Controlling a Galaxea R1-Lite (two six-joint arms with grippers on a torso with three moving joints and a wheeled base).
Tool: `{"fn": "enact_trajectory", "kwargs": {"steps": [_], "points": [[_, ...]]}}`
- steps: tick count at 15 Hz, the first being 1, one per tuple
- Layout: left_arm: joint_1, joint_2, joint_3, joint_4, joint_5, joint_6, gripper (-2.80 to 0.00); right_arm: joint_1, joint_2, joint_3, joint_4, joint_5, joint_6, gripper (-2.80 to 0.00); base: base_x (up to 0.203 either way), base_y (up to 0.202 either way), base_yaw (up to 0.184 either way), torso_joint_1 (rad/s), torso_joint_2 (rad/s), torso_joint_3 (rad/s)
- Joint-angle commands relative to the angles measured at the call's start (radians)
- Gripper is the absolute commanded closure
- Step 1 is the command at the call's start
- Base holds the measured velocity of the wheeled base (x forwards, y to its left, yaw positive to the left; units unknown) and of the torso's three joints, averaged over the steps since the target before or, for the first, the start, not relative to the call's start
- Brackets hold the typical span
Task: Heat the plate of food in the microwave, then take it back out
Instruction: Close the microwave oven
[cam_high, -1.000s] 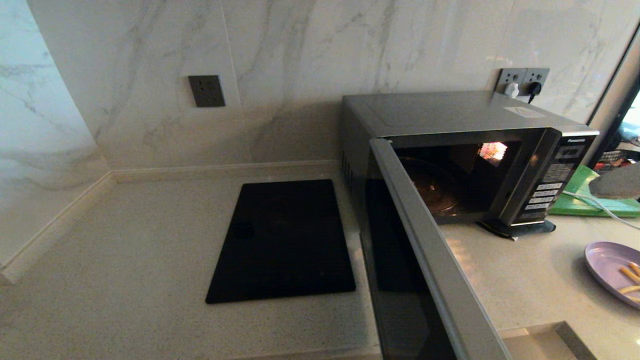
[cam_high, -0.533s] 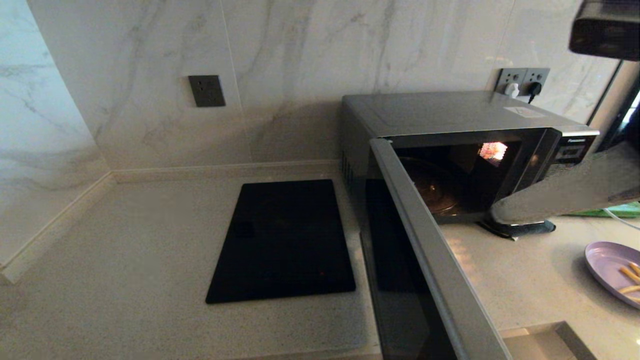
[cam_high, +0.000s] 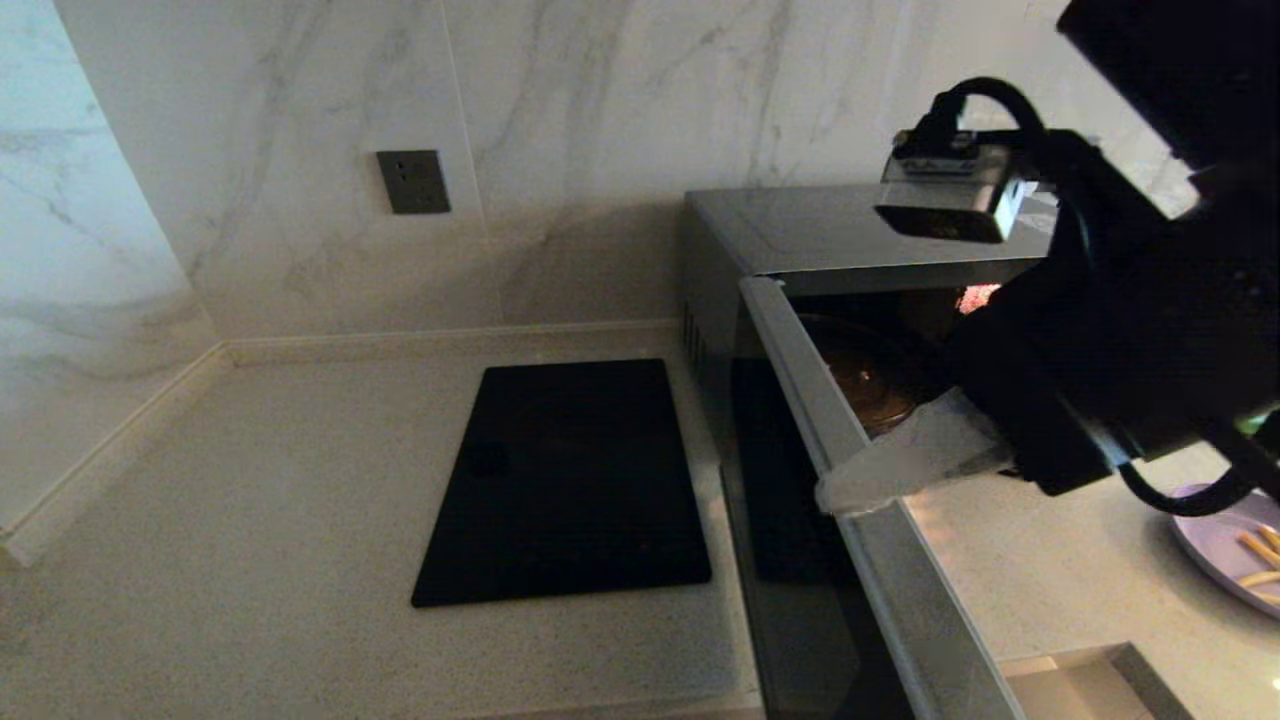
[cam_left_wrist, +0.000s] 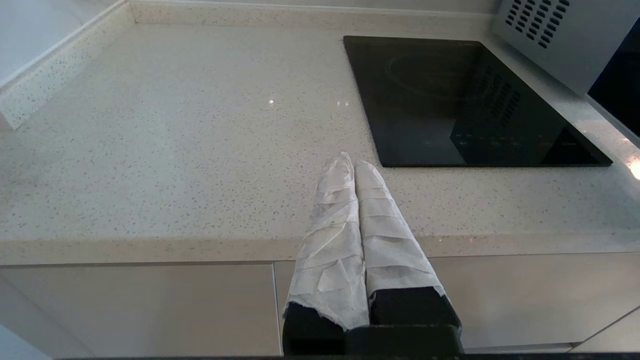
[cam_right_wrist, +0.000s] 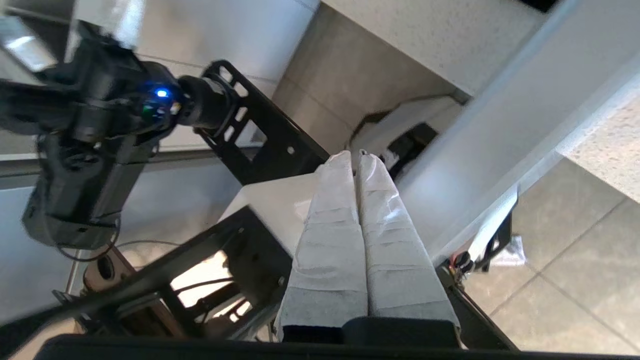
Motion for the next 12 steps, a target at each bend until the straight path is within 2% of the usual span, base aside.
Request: {"fn": "enact_trajectory", "kwargs": {"steps": [1,7,12], "points": [[0.0,0.002,0.0,-0.001,0.001,0.0,0.0,0.03,0.056,-0.002,0.006,0.001,0.002,0.0,0.0,0.0,0.0,0.0,0.0,0.0],[0.0,0.002,0.0,-0.001,0.001,0.0,0.0,0.045,0.073,-0.005,0.011,-0.015,0.007,0.0,0.0,0.0,0.0,0.0,0.0,0.0],[0.0,0.002,0.0,-0.001,0.001,0.0,0.0,0.043,0.082,-0.002,0.016,-0.197,0.094,0.0,0.0,0.0,0.0,0.0,0.0,0.0]]}}
